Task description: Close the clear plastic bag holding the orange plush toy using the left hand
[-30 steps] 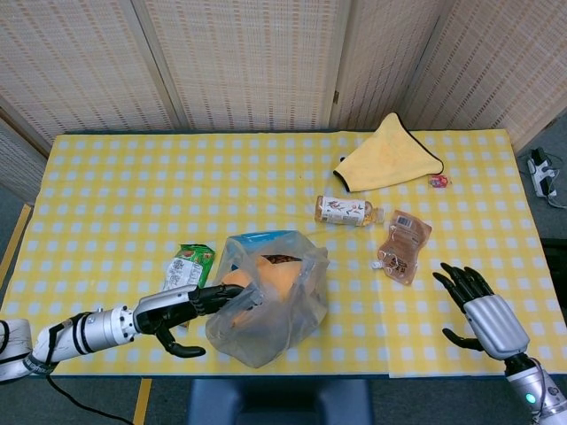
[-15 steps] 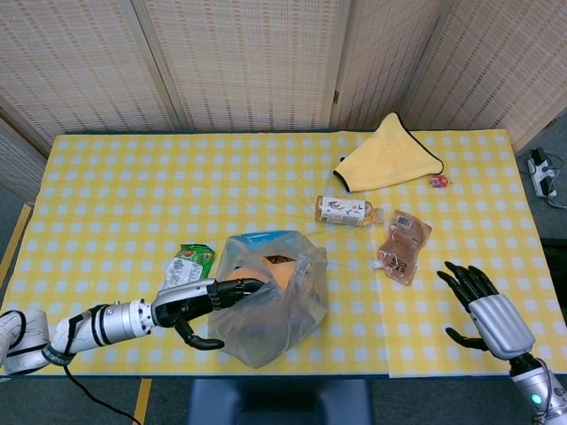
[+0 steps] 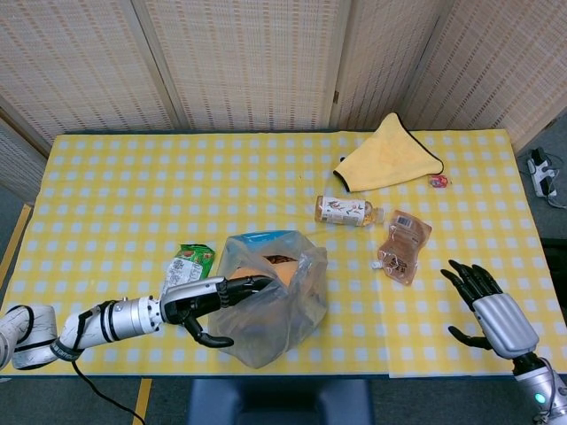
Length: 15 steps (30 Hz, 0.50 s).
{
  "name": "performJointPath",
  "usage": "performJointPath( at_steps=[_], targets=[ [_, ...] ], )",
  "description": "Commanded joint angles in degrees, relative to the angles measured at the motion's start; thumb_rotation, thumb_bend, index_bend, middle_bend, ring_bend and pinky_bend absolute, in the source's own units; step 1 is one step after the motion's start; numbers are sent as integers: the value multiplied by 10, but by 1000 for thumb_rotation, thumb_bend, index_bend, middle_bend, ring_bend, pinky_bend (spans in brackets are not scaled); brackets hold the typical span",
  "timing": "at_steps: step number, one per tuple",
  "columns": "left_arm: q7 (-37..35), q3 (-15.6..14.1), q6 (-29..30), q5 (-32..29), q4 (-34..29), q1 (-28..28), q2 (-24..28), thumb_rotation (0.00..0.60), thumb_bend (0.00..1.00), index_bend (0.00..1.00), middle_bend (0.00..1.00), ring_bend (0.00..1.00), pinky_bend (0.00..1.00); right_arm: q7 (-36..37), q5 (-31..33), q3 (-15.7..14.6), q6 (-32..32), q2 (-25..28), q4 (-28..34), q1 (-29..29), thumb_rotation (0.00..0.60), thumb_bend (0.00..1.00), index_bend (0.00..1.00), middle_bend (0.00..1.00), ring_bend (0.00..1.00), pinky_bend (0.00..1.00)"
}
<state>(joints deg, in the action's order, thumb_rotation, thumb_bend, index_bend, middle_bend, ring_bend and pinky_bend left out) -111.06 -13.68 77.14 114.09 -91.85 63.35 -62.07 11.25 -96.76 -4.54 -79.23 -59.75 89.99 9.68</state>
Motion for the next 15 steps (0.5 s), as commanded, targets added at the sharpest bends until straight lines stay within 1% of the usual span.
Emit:
performJointPath(
  at_steps=[1,6,15],
  targets=[
    [5,-4,0,1,1,-1,-3,600,355,94,136,9,45,1,-1,-1,1,0,0,0,600,266,0,0,0,0],
    [3,-10,-4,12,0,10,-1,600,355,94,136,28,65,4,-4,-1,-1,1,-1,0,600,266,0,0,0,0],
    [1,-8,-3,13,-13,25,2,600,355,105,164,49,83,14,-7,-3,-4,3,-3,0,600,266,0,0,0,0]
  ],
)
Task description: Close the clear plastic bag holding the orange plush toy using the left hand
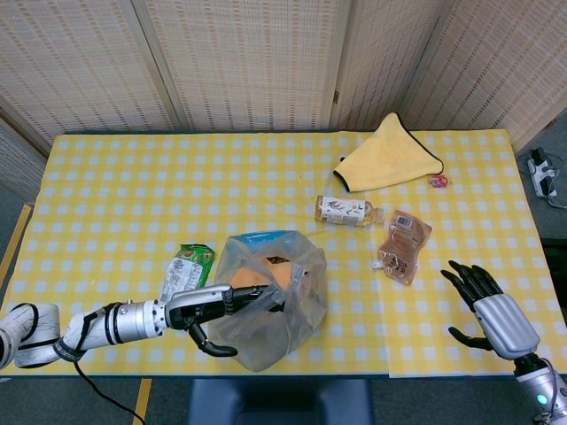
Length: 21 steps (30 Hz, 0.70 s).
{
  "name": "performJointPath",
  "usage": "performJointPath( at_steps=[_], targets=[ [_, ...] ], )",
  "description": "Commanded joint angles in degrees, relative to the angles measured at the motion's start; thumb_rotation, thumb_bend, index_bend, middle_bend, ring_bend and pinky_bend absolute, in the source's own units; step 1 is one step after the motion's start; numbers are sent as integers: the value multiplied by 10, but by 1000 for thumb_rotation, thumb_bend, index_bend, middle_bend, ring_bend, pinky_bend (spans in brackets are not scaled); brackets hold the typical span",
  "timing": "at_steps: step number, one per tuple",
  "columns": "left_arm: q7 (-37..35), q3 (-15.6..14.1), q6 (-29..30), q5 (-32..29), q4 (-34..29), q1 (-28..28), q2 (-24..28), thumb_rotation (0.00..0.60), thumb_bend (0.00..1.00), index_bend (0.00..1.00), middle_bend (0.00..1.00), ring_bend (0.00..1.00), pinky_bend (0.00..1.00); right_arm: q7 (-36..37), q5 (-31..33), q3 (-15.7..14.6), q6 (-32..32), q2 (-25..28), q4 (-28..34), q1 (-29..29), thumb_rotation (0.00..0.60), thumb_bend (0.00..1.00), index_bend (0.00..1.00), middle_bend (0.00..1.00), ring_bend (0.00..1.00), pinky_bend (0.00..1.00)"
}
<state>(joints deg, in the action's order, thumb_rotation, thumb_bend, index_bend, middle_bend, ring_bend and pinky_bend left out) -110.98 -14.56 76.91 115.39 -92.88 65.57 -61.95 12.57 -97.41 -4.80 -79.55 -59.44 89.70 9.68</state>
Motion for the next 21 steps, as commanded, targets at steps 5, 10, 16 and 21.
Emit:
performJointPath(
  at_steps=[5,10,16,21],
  targets=[
    [-2,1,-8,2,-13,15,2,600,356,93,189,59,85,5,-4,-1,-5,1,-2,-1,600,266,0,0,0,0],
    [-3,6,-14,-6,-21,25,2,600,356,89,193,61,85,9,-5,-2,-4,2,-3,0,600,266,0,0,0,0],
    [-8,13,-16,-17,-31,31,4,600,356,89,193,49,82,12,-7,-3,-7,2,-4,-1,600,266,0,0,0,0],
    [-52,13,-4,-12,-27,40,3,600,356,89,197,52,87,13,-9,-3,-9,3,-3,-2,600,267,0,0,0,0]
  ],
)
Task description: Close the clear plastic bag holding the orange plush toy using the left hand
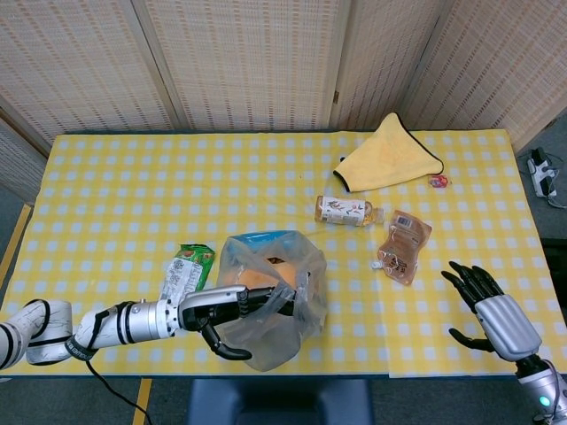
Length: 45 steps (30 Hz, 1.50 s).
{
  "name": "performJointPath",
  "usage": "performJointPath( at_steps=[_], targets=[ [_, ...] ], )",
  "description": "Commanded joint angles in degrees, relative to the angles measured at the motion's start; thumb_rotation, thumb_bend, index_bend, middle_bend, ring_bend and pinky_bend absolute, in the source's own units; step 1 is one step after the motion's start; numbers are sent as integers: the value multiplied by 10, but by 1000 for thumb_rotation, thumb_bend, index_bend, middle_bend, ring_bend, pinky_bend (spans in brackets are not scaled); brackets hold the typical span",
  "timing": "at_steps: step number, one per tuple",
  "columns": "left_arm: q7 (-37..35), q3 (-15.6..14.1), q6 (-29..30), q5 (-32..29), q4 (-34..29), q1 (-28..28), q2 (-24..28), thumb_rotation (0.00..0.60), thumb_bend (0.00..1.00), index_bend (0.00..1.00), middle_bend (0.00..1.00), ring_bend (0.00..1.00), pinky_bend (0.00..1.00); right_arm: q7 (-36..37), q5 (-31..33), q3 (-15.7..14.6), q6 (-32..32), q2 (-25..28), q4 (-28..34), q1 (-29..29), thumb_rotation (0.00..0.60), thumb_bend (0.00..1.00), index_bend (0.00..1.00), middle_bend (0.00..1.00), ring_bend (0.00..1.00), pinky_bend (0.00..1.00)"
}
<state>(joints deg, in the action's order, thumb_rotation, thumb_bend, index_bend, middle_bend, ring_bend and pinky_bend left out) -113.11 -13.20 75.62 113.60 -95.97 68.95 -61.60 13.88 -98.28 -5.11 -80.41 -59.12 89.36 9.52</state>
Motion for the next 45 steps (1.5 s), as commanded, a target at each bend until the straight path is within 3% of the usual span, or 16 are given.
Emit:
performJointPath(
  at_steps=[1,7,12,21,30,45],
  targets=[
    [-52,-1,13,8,11,11,-2,600,356,89,199,52,89,1,1,0,0,1,0,0,600,267,0,0,0,0],
    [-69,7,-3,-4,16,27,-8,600,355,87,201,53,91,3,1,0,-3,3,1,-2,600,266,0,0,0,0],
    [-32,15,-33,-22,6,33,-13,600,355,86,155,3,57,8,-2,-1,-8,5,-1,-4,600,266,0,0,0,0],
    [-9,20,-42,-46,13,25,-19,600,355,86,128,0,75,11,-4,-3,-10,7,-2,-5,600,266,0,0,0,0],
    [2,28,-31,-49,3,14,-16,600,356,86,15,0,53,10,-3,-2,-10,7,-1,-6,600,266,0,0,0,0],
    [-18,42,-46,-47,-22,32,-19,600,356,86,10,0,91,19,-11,-4,-23,10,-3,-10,600,266,0,0,0,0]
  ],
)
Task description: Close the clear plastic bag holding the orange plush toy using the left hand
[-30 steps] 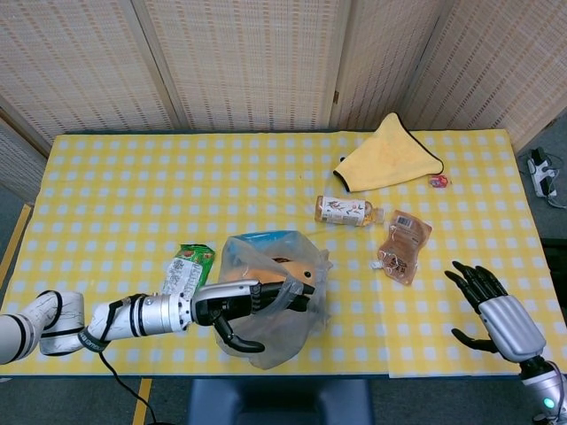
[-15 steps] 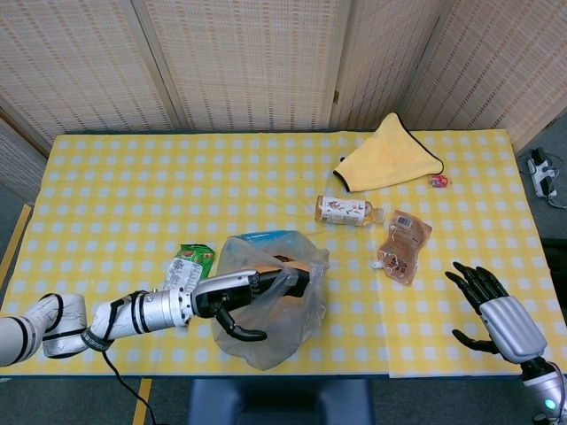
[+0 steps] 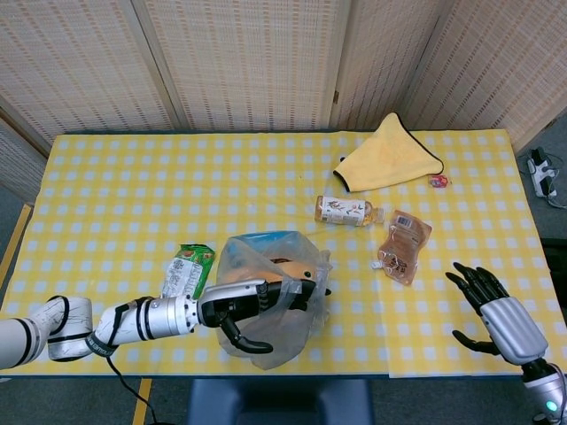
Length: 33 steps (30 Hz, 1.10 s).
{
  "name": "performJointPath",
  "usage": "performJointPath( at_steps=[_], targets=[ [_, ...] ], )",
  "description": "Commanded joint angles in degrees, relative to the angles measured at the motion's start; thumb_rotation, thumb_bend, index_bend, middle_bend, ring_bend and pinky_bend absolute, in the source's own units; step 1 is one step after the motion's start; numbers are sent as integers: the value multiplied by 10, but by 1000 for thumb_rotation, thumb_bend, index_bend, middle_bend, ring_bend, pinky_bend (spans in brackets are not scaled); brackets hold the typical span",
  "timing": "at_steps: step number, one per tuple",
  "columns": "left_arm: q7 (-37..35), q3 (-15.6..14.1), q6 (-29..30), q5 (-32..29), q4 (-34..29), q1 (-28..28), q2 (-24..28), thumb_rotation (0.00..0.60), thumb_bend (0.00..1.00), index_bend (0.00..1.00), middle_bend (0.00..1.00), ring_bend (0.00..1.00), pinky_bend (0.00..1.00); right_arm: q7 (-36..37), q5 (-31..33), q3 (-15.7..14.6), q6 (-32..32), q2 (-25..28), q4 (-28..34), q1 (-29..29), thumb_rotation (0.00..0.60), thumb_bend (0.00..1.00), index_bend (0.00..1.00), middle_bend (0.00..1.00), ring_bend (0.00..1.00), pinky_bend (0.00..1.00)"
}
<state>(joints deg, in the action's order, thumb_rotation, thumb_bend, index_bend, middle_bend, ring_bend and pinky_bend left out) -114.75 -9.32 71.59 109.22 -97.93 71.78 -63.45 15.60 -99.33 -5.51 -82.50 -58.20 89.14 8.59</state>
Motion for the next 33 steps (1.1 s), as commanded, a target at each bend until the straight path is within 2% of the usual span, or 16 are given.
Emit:
performJointPath(
  at_steps=[1,10,20,27,33],
  targets=[
    [-1,5,-11,-7,-3,5,-1,600,356,86,10,0,91,2,-1,0,-3,1,-1,-2,600,267,0,0,0,0],
    [-39,1,-13,10,-12,18,-9,600,356,86,10,0,111,6,-4,-1,-8,2,-4,-4,600,266,0,0,0,0],
    [-30,19,-40,-16,-34,33,-15,600,356,86,10,0,117,10,-9,-2,-15,3,-5,-6,600,266,0,0,0,0],
    [-44,3,-25,21,-26,36,-19,600,355,83,49,12,159,15,-9,-1,-20,4,-8,-8,600,267,0,0,0,0],
    [-53,6,-25,18,-30,46,-22,600,355,81,50,15,174,13,-10,-2,-17,3,-7,-6,600,266,0,0,0,0]
  ],
)
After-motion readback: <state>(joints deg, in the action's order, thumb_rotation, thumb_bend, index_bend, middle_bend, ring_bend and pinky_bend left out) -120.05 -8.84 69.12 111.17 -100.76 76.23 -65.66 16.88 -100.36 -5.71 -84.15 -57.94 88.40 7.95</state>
